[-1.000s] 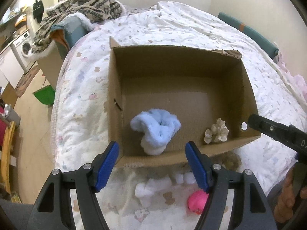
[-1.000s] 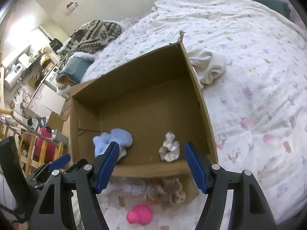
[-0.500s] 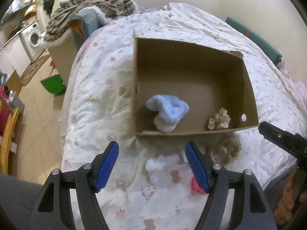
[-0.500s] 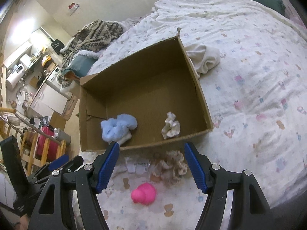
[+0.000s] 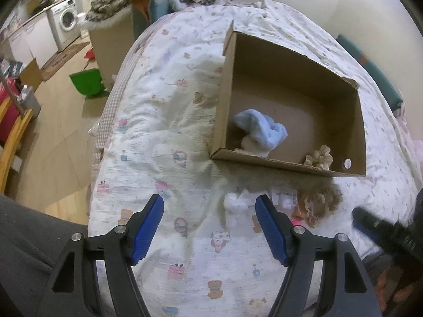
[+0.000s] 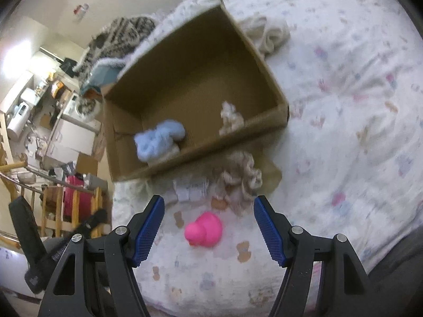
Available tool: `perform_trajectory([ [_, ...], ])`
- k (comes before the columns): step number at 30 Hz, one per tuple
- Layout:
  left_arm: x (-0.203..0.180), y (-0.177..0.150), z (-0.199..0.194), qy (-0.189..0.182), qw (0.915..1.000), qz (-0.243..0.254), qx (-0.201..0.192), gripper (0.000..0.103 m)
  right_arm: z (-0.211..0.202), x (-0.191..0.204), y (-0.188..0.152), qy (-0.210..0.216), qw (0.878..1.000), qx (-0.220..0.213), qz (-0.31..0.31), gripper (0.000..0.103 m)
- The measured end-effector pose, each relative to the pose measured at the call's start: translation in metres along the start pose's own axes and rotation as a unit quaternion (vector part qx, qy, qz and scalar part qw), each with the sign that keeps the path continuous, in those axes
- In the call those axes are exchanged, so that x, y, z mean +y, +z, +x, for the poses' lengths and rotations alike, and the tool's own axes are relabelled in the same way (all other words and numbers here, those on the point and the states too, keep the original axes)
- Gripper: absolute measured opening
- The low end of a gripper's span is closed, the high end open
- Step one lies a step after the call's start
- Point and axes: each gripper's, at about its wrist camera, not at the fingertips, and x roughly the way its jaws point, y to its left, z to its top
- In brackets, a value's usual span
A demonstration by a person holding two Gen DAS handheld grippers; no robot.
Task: Organize soft objects
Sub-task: 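Move the left tool to the white cloth while the right tool approaches the pink duck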
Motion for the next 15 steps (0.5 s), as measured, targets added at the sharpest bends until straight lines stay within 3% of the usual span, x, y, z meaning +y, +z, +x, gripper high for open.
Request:
perform_trajectory([
  [7, 0.01, 0.0, 0.008, 0.01, 0.9996, -0.023, 0.013, 0.069, 0.036, 0.009, -0.008, 0.002, 0.998, 0.063, -0.009, 0.074],
  [15, 0.021, -0.002, 0.014, 0.02, 0.9987, -0.041, 0.024, 0.069, 0.084, 0.027, -0.015, -0.031, 0.99, 0.129, -0.051, 0.074],
])
